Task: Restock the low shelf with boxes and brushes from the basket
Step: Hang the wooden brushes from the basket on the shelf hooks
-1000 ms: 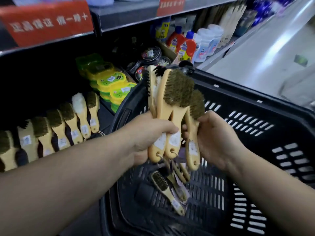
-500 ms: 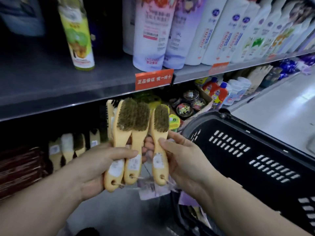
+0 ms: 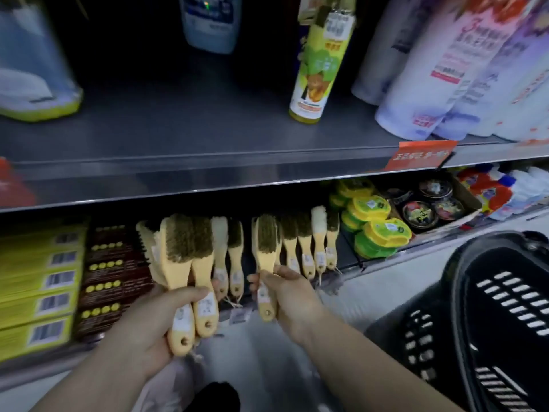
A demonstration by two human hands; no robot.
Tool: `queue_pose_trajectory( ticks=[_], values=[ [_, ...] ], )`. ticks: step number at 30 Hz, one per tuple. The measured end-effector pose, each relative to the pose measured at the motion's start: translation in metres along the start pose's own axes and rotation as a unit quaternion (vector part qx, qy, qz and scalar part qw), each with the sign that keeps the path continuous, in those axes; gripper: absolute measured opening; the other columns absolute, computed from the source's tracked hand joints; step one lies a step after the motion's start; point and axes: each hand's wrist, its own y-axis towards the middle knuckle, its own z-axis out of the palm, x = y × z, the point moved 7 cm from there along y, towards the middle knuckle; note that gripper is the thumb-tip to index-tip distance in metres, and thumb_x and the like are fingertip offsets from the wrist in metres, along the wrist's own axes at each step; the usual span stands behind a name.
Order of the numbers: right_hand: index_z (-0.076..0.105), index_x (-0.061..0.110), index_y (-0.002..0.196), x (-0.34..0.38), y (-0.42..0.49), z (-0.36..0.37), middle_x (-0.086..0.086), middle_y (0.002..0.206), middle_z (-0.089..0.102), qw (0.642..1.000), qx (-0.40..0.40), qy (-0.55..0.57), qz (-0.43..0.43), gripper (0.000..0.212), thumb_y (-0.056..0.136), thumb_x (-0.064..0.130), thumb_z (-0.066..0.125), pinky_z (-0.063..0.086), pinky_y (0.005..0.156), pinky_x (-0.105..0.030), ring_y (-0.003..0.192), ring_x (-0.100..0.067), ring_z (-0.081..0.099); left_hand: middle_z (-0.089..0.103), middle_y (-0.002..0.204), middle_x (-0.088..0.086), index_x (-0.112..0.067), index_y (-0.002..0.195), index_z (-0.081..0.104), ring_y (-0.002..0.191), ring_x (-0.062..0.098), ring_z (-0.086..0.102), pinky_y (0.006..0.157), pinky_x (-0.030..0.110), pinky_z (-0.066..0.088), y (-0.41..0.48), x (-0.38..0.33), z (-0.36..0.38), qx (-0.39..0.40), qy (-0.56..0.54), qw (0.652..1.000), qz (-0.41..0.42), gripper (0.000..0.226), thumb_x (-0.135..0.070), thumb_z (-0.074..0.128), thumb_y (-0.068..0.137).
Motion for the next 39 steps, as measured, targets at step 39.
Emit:
queue_pose_trajectory(
  ticks=[39],
  values=[
    [0.051, 0.032, 0.107, -0.003, 0.062, 0.064, 0.02, 0.088, 0.057, 0.931, -0.023, -0.262, -0.251, 0.028, 0.09, 0.013, 0.06, 0.046, 0.068, -0.006, 0.078, 0.005, 0.057, 0.065, 0.055, -0.013, -0.021, 0.089, 0.069, 0.053, 0.004, 0.058, 0.053, 0.024, 0.044, 0.055, 0.002, -0.038, -0.085, -0.09, 0.989, 0.079, 0.017, -0.018, 0.068, 0.073]
  ],
)
